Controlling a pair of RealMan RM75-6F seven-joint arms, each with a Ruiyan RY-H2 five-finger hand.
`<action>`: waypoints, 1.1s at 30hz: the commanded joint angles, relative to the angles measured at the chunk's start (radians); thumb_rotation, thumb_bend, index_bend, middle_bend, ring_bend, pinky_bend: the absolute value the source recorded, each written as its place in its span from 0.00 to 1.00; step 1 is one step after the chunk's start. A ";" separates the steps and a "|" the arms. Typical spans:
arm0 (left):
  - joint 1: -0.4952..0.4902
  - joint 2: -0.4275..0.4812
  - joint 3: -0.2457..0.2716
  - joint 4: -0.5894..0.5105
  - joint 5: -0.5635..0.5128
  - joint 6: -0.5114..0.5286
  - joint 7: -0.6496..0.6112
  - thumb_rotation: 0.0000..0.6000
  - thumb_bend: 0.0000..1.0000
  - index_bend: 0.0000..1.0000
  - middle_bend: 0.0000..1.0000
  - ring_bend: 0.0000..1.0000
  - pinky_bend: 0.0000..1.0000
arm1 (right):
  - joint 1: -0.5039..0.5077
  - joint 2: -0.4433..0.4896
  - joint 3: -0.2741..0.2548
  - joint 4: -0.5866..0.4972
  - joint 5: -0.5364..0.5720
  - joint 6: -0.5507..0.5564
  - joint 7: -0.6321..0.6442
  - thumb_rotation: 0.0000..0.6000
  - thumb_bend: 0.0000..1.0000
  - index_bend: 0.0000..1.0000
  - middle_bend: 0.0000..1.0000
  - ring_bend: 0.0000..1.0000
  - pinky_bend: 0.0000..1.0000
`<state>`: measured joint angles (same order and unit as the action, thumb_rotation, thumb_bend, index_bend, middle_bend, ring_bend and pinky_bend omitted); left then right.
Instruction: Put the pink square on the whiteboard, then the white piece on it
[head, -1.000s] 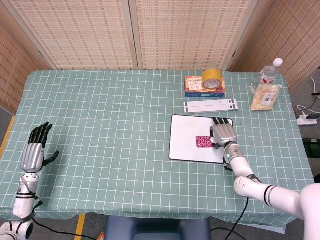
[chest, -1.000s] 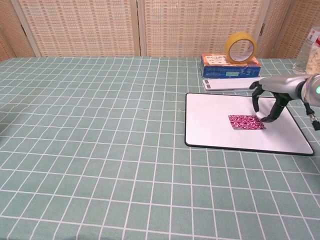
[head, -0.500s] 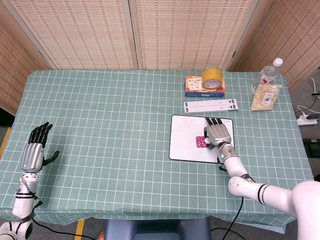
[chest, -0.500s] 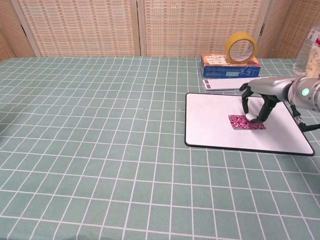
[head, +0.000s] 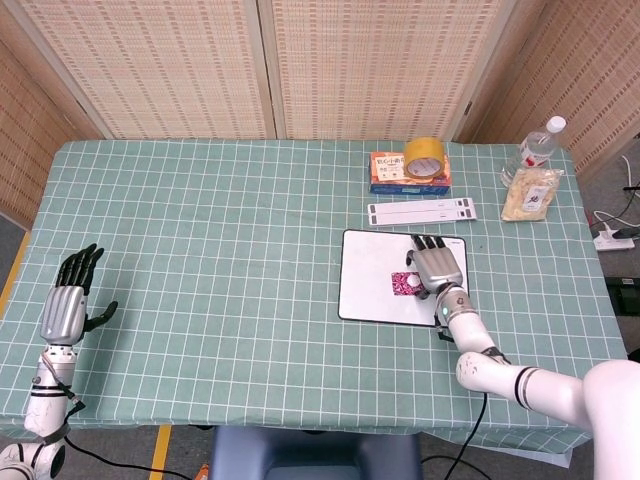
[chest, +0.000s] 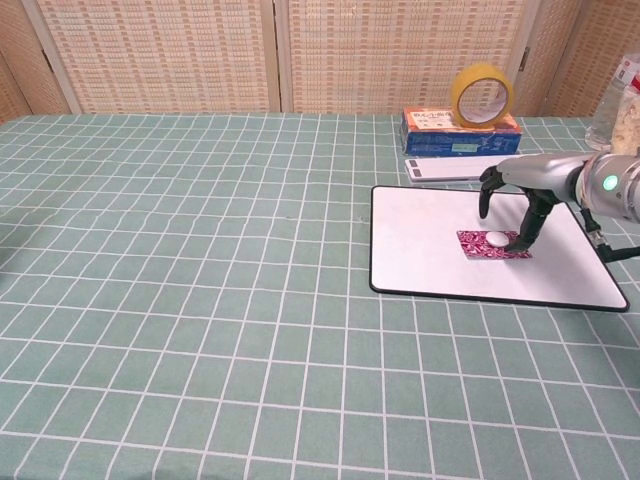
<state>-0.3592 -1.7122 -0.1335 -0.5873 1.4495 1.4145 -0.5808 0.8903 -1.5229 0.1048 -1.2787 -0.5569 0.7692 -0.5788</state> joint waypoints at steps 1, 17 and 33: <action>0.000 -0.001 -0.001 0.002 -0.001 0.000 -0.001 1.00 0.23 0.00 0.00 0.00 0.00 | -0.003 0.011 -0.003 -0.013 -0.006 0.011 0.001 1.00 0.19 0.33 0.00 0.00 0.00; -0.001 -0.010 0.007 0.013 0.006 -0.002 0.023 1.00 0.23 0.00 0.00 0.00 0.00 | -0.445 0.123 -0.064 0.191 -0.431 0.443 0.678 1.00 0.15 0.32 0.00 0.00 0.00; 0.000 -0.009 0.015 0.000 0.013 0.002 0.048 1.00 0.23 0.00 0.00 0.00 0.00 | -0.566 -0.025 -0.029 0.572 -0.621 0.418 1.094 1.00 0.05 0.31 0.00 0.00 0.00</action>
<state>-0.3589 -1.7206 -0.1183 -0.5878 1.4628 1.4160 -0.5345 0.3286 -1.5410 0.0681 -0.7157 -1.1678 1.1949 0.5050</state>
